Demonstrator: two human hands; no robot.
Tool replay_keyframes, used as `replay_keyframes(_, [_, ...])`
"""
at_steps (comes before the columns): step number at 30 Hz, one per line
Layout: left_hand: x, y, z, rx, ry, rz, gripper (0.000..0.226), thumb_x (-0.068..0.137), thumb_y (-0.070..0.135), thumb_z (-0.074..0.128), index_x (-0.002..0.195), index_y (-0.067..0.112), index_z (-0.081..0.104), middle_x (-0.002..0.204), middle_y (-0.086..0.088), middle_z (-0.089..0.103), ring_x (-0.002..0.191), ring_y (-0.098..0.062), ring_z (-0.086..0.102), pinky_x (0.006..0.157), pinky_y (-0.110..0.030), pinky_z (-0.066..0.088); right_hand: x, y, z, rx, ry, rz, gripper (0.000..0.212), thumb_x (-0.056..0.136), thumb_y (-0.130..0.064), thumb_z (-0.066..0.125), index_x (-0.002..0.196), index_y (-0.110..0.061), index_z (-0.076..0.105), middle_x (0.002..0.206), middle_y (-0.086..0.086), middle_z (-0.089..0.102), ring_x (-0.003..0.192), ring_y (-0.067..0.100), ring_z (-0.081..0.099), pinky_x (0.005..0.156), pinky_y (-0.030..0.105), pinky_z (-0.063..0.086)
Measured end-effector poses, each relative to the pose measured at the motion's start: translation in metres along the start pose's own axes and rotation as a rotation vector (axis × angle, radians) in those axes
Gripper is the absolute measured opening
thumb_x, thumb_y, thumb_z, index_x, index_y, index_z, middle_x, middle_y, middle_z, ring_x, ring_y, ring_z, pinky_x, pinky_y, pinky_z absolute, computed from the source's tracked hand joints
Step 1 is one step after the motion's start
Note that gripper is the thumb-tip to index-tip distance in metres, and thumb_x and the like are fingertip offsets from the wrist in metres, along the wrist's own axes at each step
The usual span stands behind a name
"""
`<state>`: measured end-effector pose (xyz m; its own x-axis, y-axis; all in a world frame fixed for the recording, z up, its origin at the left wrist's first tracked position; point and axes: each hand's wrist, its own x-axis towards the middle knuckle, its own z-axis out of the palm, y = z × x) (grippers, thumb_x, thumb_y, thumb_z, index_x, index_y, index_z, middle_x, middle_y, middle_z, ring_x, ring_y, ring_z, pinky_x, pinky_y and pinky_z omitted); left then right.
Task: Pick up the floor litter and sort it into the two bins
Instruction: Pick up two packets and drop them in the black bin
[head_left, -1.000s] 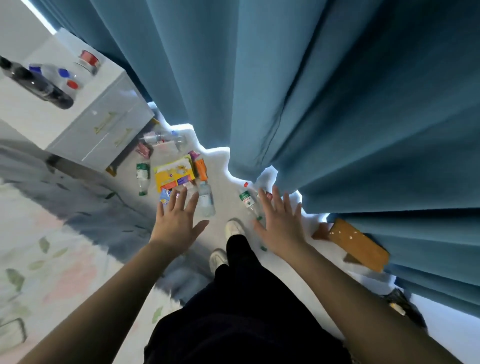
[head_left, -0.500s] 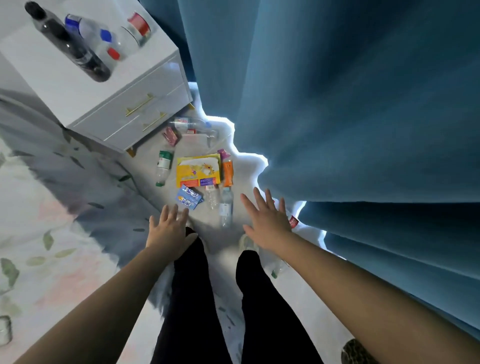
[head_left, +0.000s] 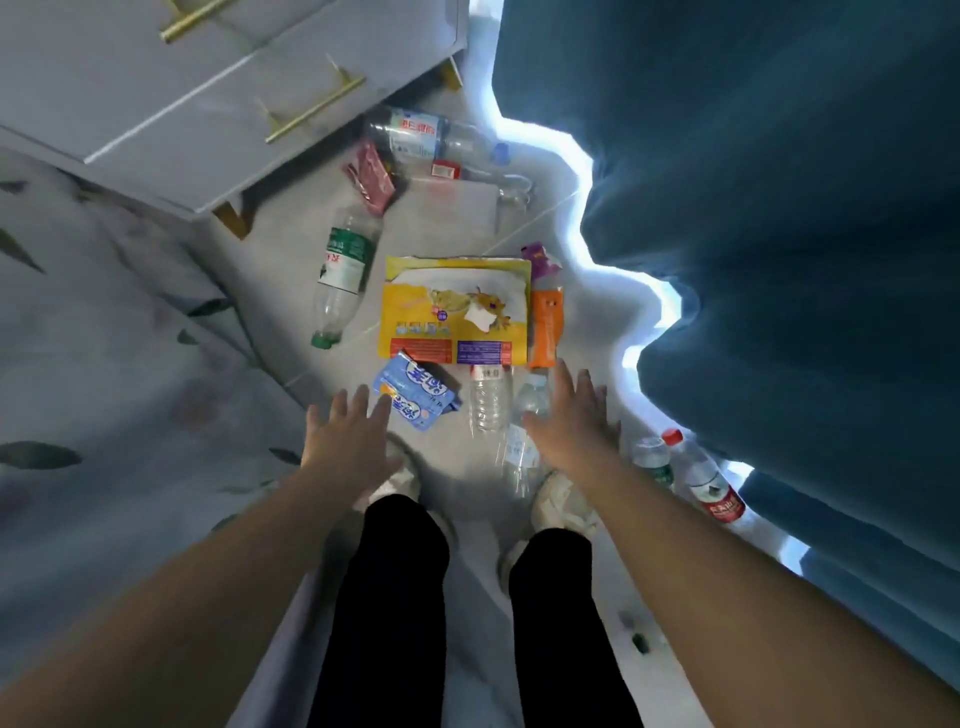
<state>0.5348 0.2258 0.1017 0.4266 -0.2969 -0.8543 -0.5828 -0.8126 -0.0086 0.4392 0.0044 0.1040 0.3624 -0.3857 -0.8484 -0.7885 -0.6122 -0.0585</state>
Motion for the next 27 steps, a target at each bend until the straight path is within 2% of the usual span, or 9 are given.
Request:
replay_keyframes(6, [0.102,0.005,0.050,-0.059,0.034,-0.077,0.091,0.084,0.063,0.050,0.150,0.018,0.006,0.158,-0.010,0.007,0.144,-0.032,0.009,0.110,-0.053,0.023,0.110,0.024,0.023,-0.025,0.064,0.034,0.080,0.093,-0.045,0.053,0.152,-0.031,0.001,0.162,0.006,0.001,0.148,0.033,0.004,0.114,0.058,0.017])
replay_keyframes(11, [0.154,0.015,0.084,-0.213,0.117,-0.196,0.110,0.065,0.069,0.066,0.144,0.018,0.009,0.145,-0.008,0.023,0.132,-0.031,0.028,0.097,-0.050,0.039,0.184,0.031,0.040,0.052,0.174,0.002,0.095,0.082,-0.050,0.065,0.152,-0.031,0.004,0.157,0.008,0.018,0.144,0.033,0.018,0.108,0.056,0.031])
replay_keyframes(14, [0.176,0.019,0.098,-0.235,0.170,-0.229,0.114,0.058,0.071,0.069,0.140,0.016,0.012,0.140,-0.007,0.026,0.125,-0.029,0.033,0.089,-0.048,0.045,0.217,0.023,0.044,0.068,0.221,-0.011,0.102,0.079,-0.040,0.074,0.152,-0.031,0.003,0.160,0.007,0.010,0.144,0.031,0.017,0.109,0.055,0.030])
replay_keyframes(16, [0.186,0.022,0.101,-0.255,0.222,-0.261,0.112,0.060,0.068,0.070,0.140,0.013,0.013,0.136,-0.009,0.030,0.122,-0.030,0.038,0.085,-0.047,0.046,0.233,0.015,0.045,0.073,0.251,0.001,0.101,0.081,-0.033,0.074,0.152,-0.031,0.002,0.160,0.008,0.006,0.143,0.032,0.018,0.107,0.054,0.031])
replay_keyframes(20, [0.198,0.026,0.102,-0.300,0.289,-0.319,0.110,0.066,0.054,0.077,0.143,0.012,0.011,0.123,-0.013,0.041,0.107,-0.031,0.050,0.076,-0.043,0.045,0.253,0.005,0.054,0.041,0.354,0.026,0.084,0.090,-0.015,0.059,0.152,-0.030,0.004,0.153,0.013,0.018,0.134,0.036,0.028,0.102,0.051,0.037])
replay_keyframes(23, [0.205,0.024,0.104,-0.306,0.264,-0.325,0.111,0.068,0.053,0.077,0.145,0.014,0.008,0.118,-0.013,0.051,0.104,-0.032,0.054,0.078,-0.043,0.043,0.259,0.005,0.058,0.081,0.406,0.034,0.078,0.092,-0.014,0.057,0.151,-0.031,0.008,0.139,0.016,0.030,0.117,0.037,0.046,0.092,0.049,0.045])
replay_keyframes(25, [0.208,0.021,0.104,-0.321,0.236,-0.326,0.104,0.072,0.050,0.075,0.144,0.014,0.008,0.113,-0.013,0.057,0.101,-0.032,0.057,0.081,-0.043,0.042,0.259,0.008,0.057,0.131,0.364,0.035,0.082,0.091,-0.015,0.060,0.151,-0.032,0.008,0.131,0.017,0.038,0.108,0.038,0.054,0.087,0.047,0.047])
replay_keyframes(27, [0.208,0.019,0.102,-0.345,0.231,-0.308,0.092,0.075,0.045,0.074,0.139,0.015,0.015,0.104,-0.012,0.061,0.091,-0.032,0.062,0.077,-0.041,0.041,0.256,0.012,0.055,0.178,0.323,0.027,0.089,0.088,-0.018,0.066,0.151,-0.032,0.005,0.126,0.018,0.049,0.107,0.037,0.057,0.084,0.043,0.047])
